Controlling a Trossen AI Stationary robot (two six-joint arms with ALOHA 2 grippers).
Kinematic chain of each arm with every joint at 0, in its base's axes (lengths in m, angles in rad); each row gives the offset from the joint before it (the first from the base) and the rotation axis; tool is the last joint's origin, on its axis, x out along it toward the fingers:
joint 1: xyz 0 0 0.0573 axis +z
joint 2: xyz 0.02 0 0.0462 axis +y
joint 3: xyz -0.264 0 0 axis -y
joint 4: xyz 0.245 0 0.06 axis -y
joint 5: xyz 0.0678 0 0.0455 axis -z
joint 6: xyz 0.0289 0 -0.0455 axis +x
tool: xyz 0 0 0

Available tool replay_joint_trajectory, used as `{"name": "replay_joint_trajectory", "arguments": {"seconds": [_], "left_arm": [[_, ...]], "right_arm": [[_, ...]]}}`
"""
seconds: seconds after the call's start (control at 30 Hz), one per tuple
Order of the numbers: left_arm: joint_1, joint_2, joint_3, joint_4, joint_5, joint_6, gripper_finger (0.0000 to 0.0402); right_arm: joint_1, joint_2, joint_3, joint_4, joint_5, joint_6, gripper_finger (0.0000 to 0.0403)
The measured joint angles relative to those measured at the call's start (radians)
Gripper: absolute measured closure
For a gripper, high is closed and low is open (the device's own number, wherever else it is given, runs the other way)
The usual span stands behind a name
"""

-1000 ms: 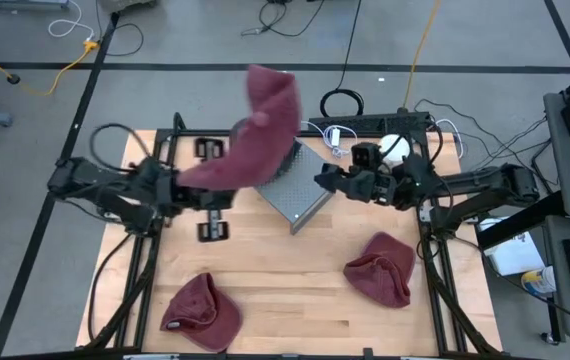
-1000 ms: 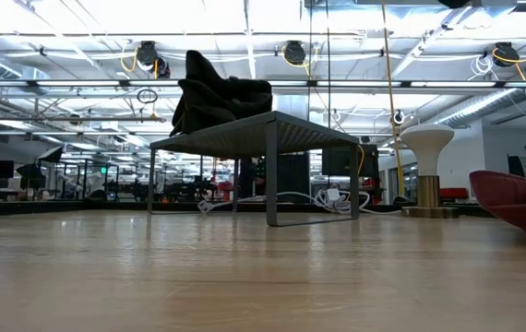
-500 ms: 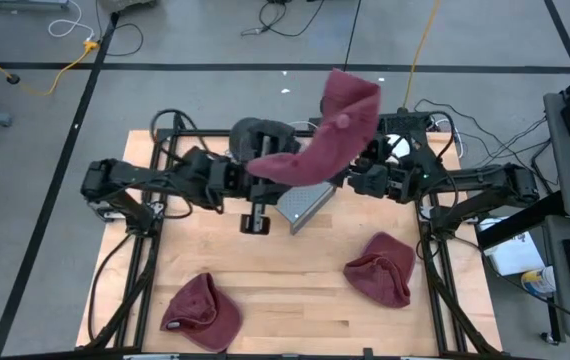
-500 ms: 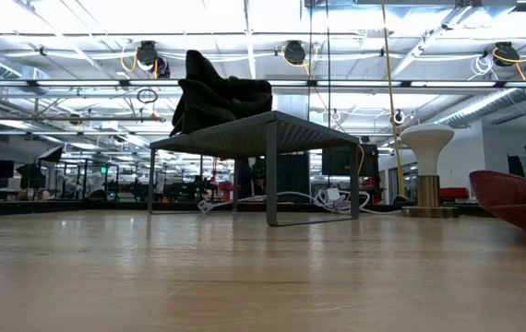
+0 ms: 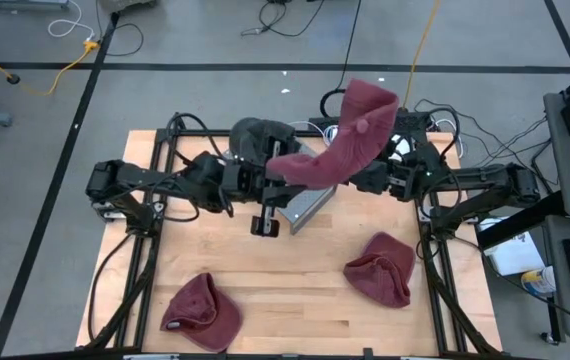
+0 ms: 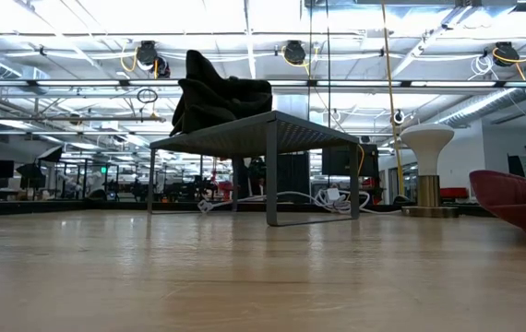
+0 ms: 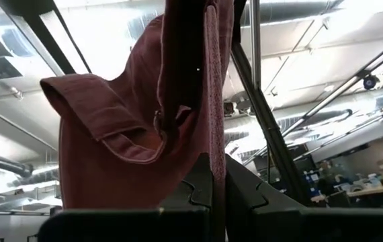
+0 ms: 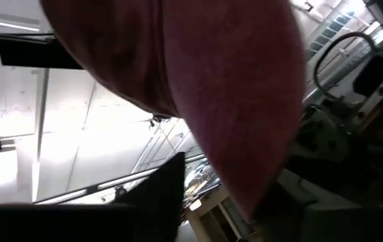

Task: Pick & Place hat
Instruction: Put the top red cap on the shelf

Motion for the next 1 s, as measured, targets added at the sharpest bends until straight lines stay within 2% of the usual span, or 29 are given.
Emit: {"name": "replay_joint_trajectory", "arguments": {"seconds": [0.13, 0.2, 0.47, 0.57, 0.7, 0.87, 1.0], "left_arm": [[0.0, -0.002, 0.001, -0.025, -0.045, -0.024, 0.0387], [0.001, -0.002, 0.001, -0.034, -0.063, -0.057, 0.0373], [0.012, -0.001, -0.001, -0.046, -0.056, -0.27, 0.0314], [0.02, -0.002, -0.001, -0.079, -0.005, -0.302, 0.0301], [0.042, -0.021, -0.002, -0.196, 0.055, -0.413, 0.0289], [0.09, -0.063, -0.003, -0.378, 0.172, -0.608, 0.0279], [0.129, -0.095, -0.005, -0.508, 0.28, -0.76, 0.0279]], "right_arm": [[0.0, 0.0, 0.0, 0.013, 0.015, 0.0, 0.0364], [0.0, -0.005, 0.0, 0.026, 0.016, 0.0, 0.0389], [-0.034, -0.086, -0.021, -0.006, -0.016, 0.04, 0.0397], [-0.065, -0.16, -0.041, -0.076, -0.045, 0.023, 0.0398], [-0.102, -0.26, -0.056, -0.27, -0.135, -0.006, 0.0399], [-0.122, -0.397, -0.057, -0.597, -0.223, -0.102, 0.04], [-0.126, -0.481, -0.058, -0.796, -0.255, -0.156, 0.04]]}}
